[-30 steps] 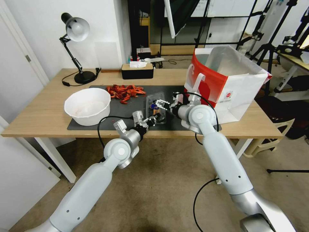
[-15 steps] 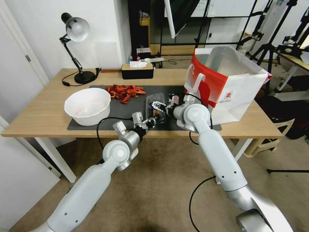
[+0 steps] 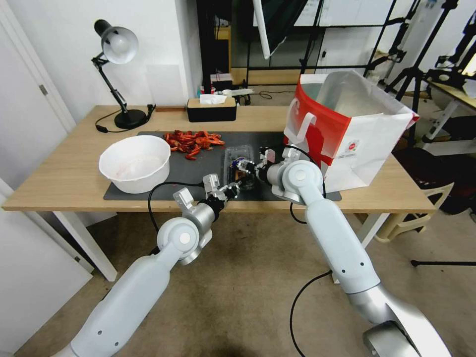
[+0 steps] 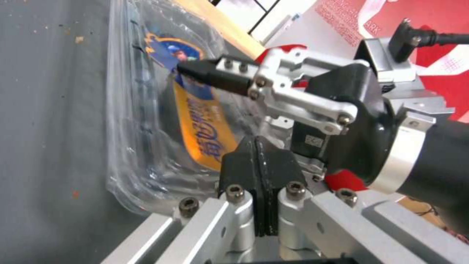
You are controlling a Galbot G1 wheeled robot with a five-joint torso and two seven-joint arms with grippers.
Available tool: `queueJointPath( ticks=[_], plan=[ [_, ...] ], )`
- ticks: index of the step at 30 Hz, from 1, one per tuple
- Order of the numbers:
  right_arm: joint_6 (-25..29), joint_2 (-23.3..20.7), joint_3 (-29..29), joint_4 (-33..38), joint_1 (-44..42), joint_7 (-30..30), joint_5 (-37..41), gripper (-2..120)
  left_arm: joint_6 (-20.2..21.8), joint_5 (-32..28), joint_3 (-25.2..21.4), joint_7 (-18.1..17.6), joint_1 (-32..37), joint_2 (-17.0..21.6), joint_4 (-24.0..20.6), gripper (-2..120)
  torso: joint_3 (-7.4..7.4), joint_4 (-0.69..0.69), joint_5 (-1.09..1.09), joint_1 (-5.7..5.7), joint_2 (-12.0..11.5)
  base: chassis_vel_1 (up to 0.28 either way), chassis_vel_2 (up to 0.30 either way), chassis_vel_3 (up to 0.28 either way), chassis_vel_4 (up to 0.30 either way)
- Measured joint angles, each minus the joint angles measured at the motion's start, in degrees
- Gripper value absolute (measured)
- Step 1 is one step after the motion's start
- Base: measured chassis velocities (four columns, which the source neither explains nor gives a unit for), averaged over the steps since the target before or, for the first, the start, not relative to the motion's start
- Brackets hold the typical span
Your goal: Close the takeout container lid, then place the container into the takeout bag.
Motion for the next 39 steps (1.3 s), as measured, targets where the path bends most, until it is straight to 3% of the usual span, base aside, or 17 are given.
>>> queueJointPath(
  ticks=[2, 7, 8, 9, 14, 17, 19, 22, 26, 33, 36, 39],
  plan=[
    [0.03, 0.01, 0.23, 0.0, -0.2, 0.0, 0.0, 28, -0.09, 0.23, -0.25, 0.17, 0.44, 0.16, -0.21, 0, 0.0, 0.0, 0.0, 0.0, 0.0, 0.0, 0.0, 0.0, 0.0],
    [0.06, 0.01, 0.5, 0.19, -0.46, 0.0, 0.01, 18, -0.24, 0.45, -0.81, 0.37, 1.01, 0.33, -0.76, 0, 0.0, 0.0, 0.0, 0.0, 0.0, 0.0, 0.0, 0.0, 0.0],
    [0.12, -0.21, 0.99, 0.53, -0.84, -0.2, 0.03, 4, -0.48, 0.5, -2.5, 0.41, 2.28, 0.71, -2.07, 0, 0.0, 0.0, 0.0, 0.0, 0.0, 0.0, 0.0, 0.0, 0.0],
    [0.15, -0.31, 1.27, 0.69, -0.98, -0.54, 0.06, 0, -0.71, 0.52, -3.34, 0.41, 2.95, 1.21, -2.88, 0, 0.0, 0.0, 0.0, 0.0, 0.0, 0.0, 0.0, 0.0, 0.0],
    [0.21, -0.58, 1.86, 1.57, -1.37, -2.26, -0.26, 0, -1.51, 1.47, -5.96, 1.08, 5.61, 3.63, -5.77, 0, 0.0, -0.01, 0.0, 0.0, 0.0, 0.0, 0.0, 0.0, 0.0],
    [0.41, -0.62, 2.43, 2.3, -1.52, -4.11, -0.31, 0, -2.66, 5.49, -7.82, 2.67, 8.76, 5.82, -7.85, 0, 0.0, 0.0, 0.0, 0.0, 0.0, 0.0, 0.0, 0.0, 0.0],
    [1.49, -0.69, 2.95, 2.81, -1.55, -6.56, -0.23, 0, -5.05, 13.0, -8.83, 4.66, 12.89, 7.81, -9.41, 0, 0.0, 0.01, -0.01, 0.0, 0.0, 0.0, 0.0, 0.0, 0.0],
    [2.52, -1.08, 3.69, 3.84, -1.88, -8.49, -0.14, 0, -6.58, 17.34, -9.02, 5.53, 15.36, 8.87, -10.41, 0, 0.0, 0.05, 0.0, 0.0, 0.0, 0.0, 0.0, 0.0, 0.0],
    [4.67, -3.02, 5.71, 7.67, -3.46, -11.66, -0.13, 0, -9.68, 23.83, -8.97, 6.9, 17.6, 9.86, -10.69, 0, 0.0, -0.06, -0.01, 0.0, 0.0, 0.0, 0.0, 0.0, 0.0],
    [9.23, -4.09, 6.18, 10.8, -2.74, -15.62, -1.83, 0, -16.25, 34.3, -12.67, 7.06, 23.99, 9.47, -10.62, 24, 0.0, 0.03, 0.0, 0.0, 0.0, 0.0, 0.0, 0.0, 0.0],
    [12.54, -5.31, 6.25, 12.19, -1.2, -18.05, -3.67, 0, -19.67, 42.05, -14.21, 5.1, 27.31, 8.0, -9.89, 38, 0.0, 0.0, 0.0, 0.0, 0.0, 0.0, 0.0, 0.0, 0.0],
    [13.88, -5.91, 6.37, 12.65, -0.58, -18.71, -4.44, 0, -20.61, 45.13, -14.98, 3.87, 28.94, 6.88, -9.88, 45, 0.0, 0.0, 0.01, 0.0, 0.0, 0.0, 0.0, 0.0, 0.0]
  ],
)
